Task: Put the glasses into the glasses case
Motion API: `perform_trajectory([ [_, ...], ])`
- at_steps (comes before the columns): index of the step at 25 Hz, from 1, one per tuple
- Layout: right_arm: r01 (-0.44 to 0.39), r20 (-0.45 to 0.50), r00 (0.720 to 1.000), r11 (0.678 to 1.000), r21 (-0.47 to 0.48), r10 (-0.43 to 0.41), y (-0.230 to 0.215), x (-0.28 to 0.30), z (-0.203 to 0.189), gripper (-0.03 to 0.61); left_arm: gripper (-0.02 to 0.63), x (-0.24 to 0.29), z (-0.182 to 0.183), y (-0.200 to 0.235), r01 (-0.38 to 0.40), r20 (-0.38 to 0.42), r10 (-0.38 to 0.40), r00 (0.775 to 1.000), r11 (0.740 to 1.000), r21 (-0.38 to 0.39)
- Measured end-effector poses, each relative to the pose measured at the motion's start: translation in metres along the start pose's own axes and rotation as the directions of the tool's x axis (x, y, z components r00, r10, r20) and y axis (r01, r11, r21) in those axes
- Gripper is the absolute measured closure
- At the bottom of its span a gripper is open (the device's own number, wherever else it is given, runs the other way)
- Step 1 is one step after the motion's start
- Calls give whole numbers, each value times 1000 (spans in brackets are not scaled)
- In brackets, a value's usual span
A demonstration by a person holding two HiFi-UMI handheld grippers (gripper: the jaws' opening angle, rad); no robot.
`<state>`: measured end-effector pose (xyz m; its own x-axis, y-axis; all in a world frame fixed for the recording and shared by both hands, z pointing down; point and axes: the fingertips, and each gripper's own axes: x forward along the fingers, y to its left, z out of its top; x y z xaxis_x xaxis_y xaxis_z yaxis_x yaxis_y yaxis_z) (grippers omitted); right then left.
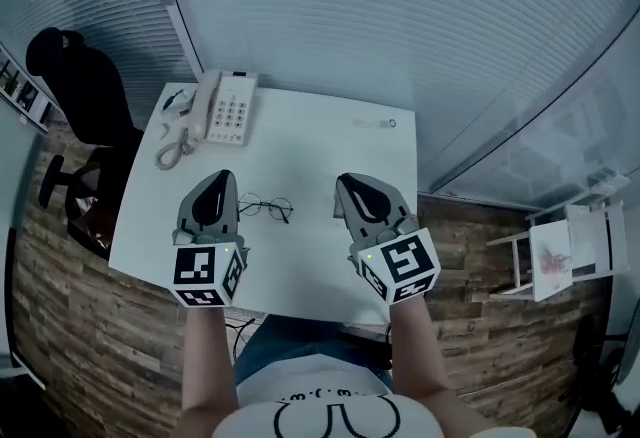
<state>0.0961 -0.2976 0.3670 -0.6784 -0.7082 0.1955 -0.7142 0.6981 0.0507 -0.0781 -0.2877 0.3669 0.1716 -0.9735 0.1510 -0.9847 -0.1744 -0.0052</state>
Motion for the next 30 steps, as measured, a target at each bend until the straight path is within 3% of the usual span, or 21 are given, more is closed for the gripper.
perform_trajectory([
  [1, -31, -12, 999, 1000, 6, 31, 4, 8, -4, 546, 597, 2, -3, 4, -6, -9, 6, 1000, 1000, -2],
  [3, -107, -49, 993, 994, 9, 107, 17, 25, -13, 416, 597, 7, -9, 14, -13, -23, 13, 1000, 1000, -3],
  [6, -218, -123, 969, 976, -22, 214, 43, 54, -28, 372, 597, 12, -16, 32, -22, -43, 21, 999, 1000, -10],
  [10, -349, -268, 912, 931, -110, 310, 78, 85, -58, 418, 597, 12, -29, 56, -35, -78, 34, 996, 999, -21],
  [14, -453, -415, 840, 874, -179, 350, 99, 115, -97, 468, 597, 11, -53, 84, -61, -117, 55, 992, 997, -44],
  [22, -585, -581, 709, 793, -171, 398, 121, 148, -166, 494, 597, -3, -100, 113, -99, -189, 82, 979, 991, -84],
  [30, -681, -676, 590, 721, -124, 441, 129, 164, -199, 505, 597, -13, -122, 128, -122, -226, 97, 969, 987, -102],
])
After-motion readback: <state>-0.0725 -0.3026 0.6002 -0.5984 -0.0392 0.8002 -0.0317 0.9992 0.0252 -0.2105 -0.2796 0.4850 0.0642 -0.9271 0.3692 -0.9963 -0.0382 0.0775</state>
